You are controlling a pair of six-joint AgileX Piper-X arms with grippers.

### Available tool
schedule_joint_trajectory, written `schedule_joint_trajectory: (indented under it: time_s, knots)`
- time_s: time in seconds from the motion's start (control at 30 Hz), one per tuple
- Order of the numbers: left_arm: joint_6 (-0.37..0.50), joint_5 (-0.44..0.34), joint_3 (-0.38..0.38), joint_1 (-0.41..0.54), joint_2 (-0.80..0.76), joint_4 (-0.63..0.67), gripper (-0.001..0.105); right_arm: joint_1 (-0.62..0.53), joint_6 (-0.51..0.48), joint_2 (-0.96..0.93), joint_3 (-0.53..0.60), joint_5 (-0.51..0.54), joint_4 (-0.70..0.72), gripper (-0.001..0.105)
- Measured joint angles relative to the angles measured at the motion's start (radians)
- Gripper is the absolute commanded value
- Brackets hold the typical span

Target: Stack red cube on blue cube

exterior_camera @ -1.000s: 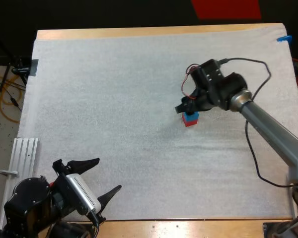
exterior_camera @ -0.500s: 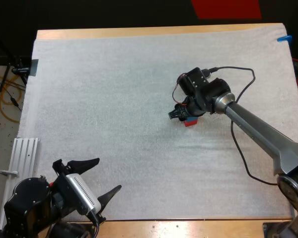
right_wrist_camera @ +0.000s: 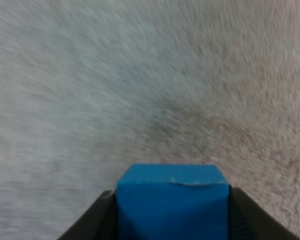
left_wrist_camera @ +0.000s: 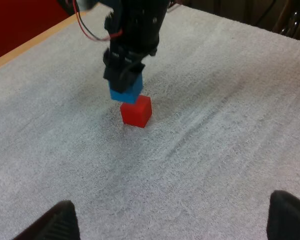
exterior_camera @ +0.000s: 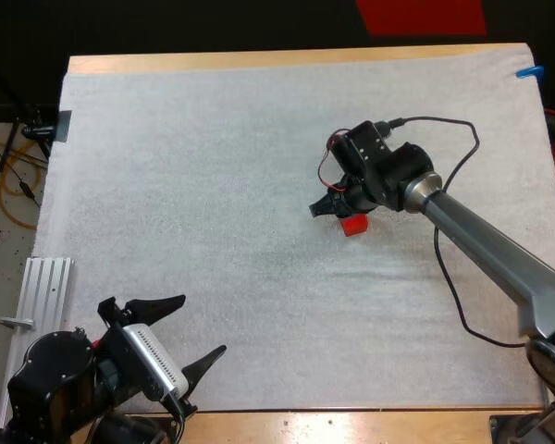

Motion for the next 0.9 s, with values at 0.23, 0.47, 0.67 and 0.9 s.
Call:
schedule_joint_trajectory:
  time_s: [0.23, 0.47, 0.67, 0.9]
  knots:
    - [0.0, 0.0, 0.0, 0.0, 0.0, 0.0, 0.074, 0.096, 0.03, -0.033, -0.009, 0.0, -0.028, 0.026]
    - [0.0, 0.0, 0.0, 0.0, 0.0, 0.0, 0.074, 0.142, 0.076, 0.062, -0.009, -0.004, -0.07, 0.026]
    - [0.0, 0.0, 0.0, 0.0, 0.0, 0.0, 0.074, 0.15, 0.081, 0.11, -0.009, -0.017, -0.09, 0.029]
    - [0.0, 0.0, 0.0, 0.0, 0.0, 0.0, 0.074, 0.153, 0.082, 0.112, -0.013, -0.026, -0.088, 0.07]
